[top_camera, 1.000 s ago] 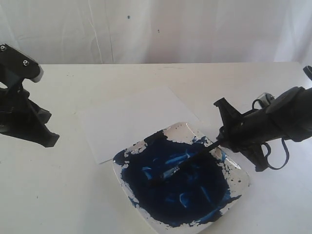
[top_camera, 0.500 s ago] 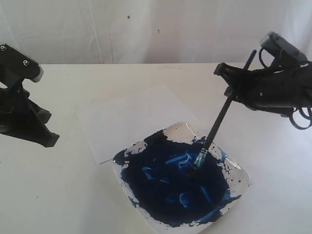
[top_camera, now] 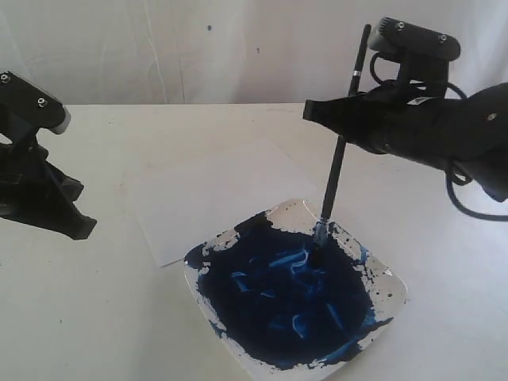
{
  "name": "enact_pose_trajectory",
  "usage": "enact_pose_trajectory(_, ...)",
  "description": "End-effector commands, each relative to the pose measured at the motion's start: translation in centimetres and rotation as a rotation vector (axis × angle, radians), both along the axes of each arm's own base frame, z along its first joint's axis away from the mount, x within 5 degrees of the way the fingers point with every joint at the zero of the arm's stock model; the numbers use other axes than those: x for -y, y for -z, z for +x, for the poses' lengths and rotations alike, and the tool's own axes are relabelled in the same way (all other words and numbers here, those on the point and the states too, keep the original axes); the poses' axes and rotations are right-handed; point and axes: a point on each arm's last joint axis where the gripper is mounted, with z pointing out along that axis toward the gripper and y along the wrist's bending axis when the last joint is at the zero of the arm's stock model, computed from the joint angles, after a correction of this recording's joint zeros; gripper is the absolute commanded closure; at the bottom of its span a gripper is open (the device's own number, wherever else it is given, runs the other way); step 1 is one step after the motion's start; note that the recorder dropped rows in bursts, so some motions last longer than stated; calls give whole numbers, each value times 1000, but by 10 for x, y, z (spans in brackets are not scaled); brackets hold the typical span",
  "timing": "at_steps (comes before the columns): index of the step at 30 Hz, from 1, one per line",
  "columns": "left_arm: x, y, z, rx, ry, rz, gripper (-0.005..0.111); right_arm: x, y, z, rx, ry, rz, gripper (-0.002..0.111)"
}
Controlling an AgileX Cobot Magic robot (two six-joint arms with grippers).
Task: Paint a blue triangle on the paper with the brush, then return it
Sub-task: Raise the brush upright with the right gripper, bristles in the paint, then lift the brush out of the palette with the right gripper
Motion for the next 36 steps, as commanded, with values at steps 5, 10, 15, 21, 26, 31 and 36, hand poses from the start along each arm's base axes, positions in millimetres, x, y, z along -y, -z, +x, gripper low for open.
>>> enact_pose_trajectory(5, 1, 2, -2, -9, 4, 0, 107, -30, -11, -26, 283, -264, 152, 108)
enact_pose_trajectory(10, 1, 2, -2, -9, 4, 0, 107, -34, -11, -37, 367, -398, 188, 108)
enact_pose_trajectory(15, 1, 2, -2, -9, 4, 0, 107, -33, -1, -37, 352, -406, 155, 108)
enact_pose_trajectory(21, 1, 2, -2, -9, 4, 0, 107, -41, 12, -31, 377, -423, 197, 108)
enact_pose_trajectory(26, 1, 2, -2, -8, 4, -1, 107, -47, 31, -25, 363, -433, 208, 108)
enact_pose_trajectory(31, 2, 0, -1, 9, 7, -10, 107, -50, 45, -21, 353, -443, 164, 108)
enact_pose_trajectory(36, 2, 0, -1, 9, 7, -10, 107, -51, 45, -21, 379, -448, 176, 108)
